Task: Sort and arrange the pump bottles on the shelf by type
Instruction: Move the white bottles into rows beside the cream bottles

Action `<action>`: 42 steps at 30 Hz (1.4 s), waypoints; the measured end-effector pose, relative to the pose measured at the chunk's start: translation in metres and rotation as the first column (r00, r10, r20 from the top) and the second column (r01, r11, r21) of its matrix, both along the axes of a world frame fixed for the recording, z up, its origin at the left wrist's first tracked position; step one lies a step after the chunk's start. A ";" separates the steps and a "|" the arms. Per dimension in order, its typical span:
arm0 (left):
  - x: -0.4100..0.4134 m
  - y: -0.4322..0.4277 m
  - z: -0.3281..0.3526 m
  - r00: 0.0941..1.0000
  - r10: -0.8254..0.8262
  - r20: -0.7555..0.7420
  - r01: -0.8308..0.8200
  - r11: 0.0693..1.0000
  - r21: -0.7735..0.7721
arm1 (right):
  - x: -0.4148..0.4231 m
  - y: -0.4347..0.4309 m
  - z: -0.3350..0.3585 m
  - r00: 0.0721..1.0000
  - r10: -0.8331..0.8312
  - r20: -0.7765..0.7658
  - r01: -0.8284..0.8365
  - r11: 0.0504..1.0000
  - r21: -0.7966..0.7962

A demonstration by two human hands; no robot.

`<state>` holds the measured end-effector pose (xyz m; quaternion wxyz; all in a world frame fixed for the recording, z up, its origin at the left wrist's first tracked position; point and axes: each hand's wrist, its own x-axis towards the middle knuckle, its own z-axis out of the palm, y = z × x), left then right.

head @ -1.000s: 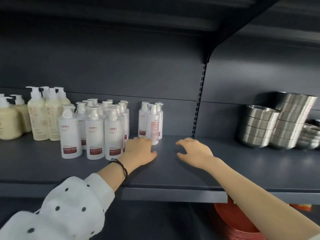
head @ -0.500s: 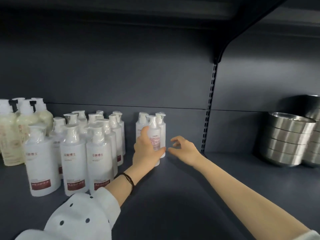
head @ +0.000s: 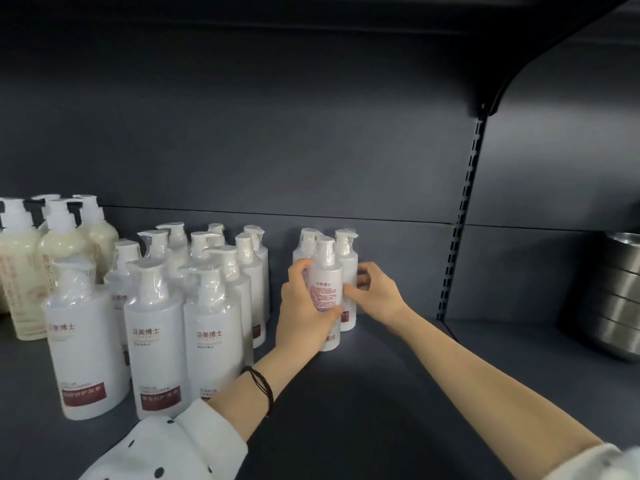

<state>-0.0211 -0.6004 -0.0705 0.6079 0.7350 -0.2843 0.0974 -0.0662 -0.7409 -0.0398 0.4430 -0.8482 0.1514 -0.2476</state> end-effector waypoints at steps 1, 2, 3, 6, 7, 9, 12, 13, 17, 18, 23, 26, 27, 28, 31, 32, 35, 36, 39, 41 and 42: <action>0.000 0.000 0.001 1.000 -0.010 -0.004 0.010 1.000 -0.002 | -0.002 -0.001 0.000 1.000 -0.002 0.005 0.002 1.000 -0.020; -0.001 0.001 0.002 1.000 -0.018 -0.012 0.018 1.000 -0.002 | -0.004 -0.003 0.000 1.000 -0.007 0.009 0.007 0.999 -0.035; -0.002 0.001 0.003 0.999 -0.028 -0.018 0.028 1.000 -0.001 | -0.008 -0.005 0.000 1.000 -0.016 0.010 0.017 0.999 -0.042; -0.007 0.004 0.008 0.997 -0.068 -0.037 0.068 0.998 -0.001 | -0.024 -0.010 -0.001 0.999 -0.048 0.008 0.049 0.998 -0.026; -0.010 0.005 0.011 0.996 -0.085 -0.037 0.085 0.996 0.004 | -0.033 -0.011 0.000 0.999 -0.055 0.003 0.055 0.998 -0.020; -0.017 0.009 0.015 0.993 -0.117 -0.036 0.117 0.993 0.016 | -0.050 -0.013 0.000 0.998 -0.064 -0.006 0.063 0.998 -0.013; -0.030 0.017 0.017 0.985 -0.172 -0.029 0.174 0.983 0.054 | -0.078 -0.013 0.001 0.998 -0.068 -0.006 0.068 0.998 -0.011; -0.036 0.021 0.018 0.981 -0.194 -0.025 0.195 0.978 0.077 | -0.086 -0.012 0.001 0.998 -0.069 -0.007 0.069 0.998 -0.012; -0.058 0.041 0.024 0.969 -0.241 -0.047 0.245 0.961 0.128 | -0.118 -0.003 0.001 0.998 -0.059 -0.008 0.059 0.998 0.024; -0.065 0.047 0.025 0.968 -0.246 -0.054 0.251 0.959 0.135 | -0.125 0.002 0.000 0.999 -0.053 -0.003 0.053 0.998 0.032; -0.099 0.086 0.031 0.963 -0.253 -0.090 0.265 0.948 0.178 | -0.164 0.034 -0.004 0.999 -0.047 0.017 0.046 0.997 0.059; -0.117 0.114 0.034 0.958 -0.274 -0.090 0.287 0.936 0.204 | -0.183 0.057 -0.004 0.999 -0.033 0.022 0.032 0.998 0.059; -0.122 0.124 0.035 0.955 -0.282 -0.096 0.296 0.933 0.204 | -0.189 0.065 -0.005 0.999 -0.032 0.028 0.030 0.998 0.064; -0.127 0.133 0.036 0.952 -0.285 -0.107 0.302 0.932 0.201 | -0.193 0.073 -0.005 0.999 -0.033 0.031 0.031 0.997 0.071; -0.139 0.164 0.038 0.955 -0.270 -0.124 0.291 0.933 0.211 | -0.200 0.103 -0.005 0.999 -0.030 0.034 0.028 0.997 0.079; -0.140 0.175 0.038 0.955 -0.265 -0.131 0.289 0.931 0.222 | -0.201 0.113 -0.005 0.999 -0.027 0.038 0.024 0.997 0.078; -0.137 0.204 0.044 0.945 -0.258 -0.198 0.303 0.920 0.247 | -0.199 0.142 -0.004 0.998 -0.015 0.054 0.011 0.997 0.074; -0.135 0.212 0.046 0.939 -0.260 -0.223 0.313 0.916 0.251 | -0.198 0.150 -0.004 0.998 -0.012 0.057 0.007 0.997 0.073; -0.127 0.233 0.049 0.928 -0.266 -0.262 0.330 0.912 0.243 | -0.194 0.171 -0.005 0.998 -0.009 0.070 0.003 0.997 0.078; -0.122 0.239 0.047 0.934 -0.260 -0.244 0.315 0.923 0.222 | -0.190 0.181 -0.006 0.997 -0.016 0.073 0.009 0.996 0.094; -0.120 0.240 0.045 0.943 -0.246 -0.225 0.293 0.934 0.204 | -0.188 0.185 -0.006 0.997 -0.019 0.072 0.012 0.995 0.096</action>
